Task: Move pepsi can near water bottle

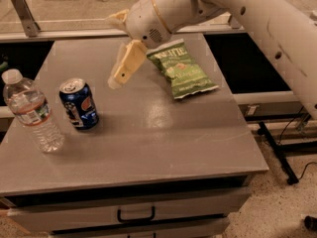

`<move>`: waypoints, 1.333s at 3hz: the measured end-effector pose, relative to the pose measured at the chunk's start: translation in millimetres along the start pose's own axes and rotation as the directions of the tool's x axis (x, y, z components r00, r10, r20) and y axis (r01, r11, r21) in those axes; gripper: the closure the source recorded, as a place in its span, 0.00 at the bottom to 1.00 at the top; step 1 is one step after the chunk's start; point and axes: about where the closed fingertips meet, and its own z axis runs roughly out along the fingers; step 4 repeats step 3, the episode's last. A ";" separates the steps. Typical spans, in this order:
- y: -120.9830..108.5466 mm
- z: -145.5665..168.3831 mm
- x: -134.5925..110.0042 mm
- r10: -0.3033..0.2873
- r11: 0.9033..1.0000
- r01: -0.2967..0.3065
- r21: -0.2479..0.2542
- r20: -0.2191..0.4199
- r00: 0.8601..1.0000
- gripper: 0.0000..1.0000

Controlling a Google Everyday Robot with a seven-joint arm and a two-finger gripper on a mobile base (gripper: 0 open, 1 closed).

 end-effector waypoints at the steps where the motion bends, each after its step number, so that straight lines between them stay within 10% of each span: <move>1: -37.8 -76.5 -18.0 -0.090 0.951 0.136 0.277 -0.172 0.981 0.00; 2: -69.0 -155.9 -62.4 -0.139 0.798 0.319 0.512 -0.359 0.923 0.00; 3: -78.9 -178.6 -70.2 -0.156 0.735 0.395 0.551 -0.429 0.890 0.00; 4: -78.9 -178.6 -70.2 -0.156 0.735 0.395 0.551 -0.429 0.890 0.00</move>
Offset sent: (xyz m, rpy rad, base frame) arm 0.0645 -0.1741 0.2809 -0.3067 -1.0300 -0.7551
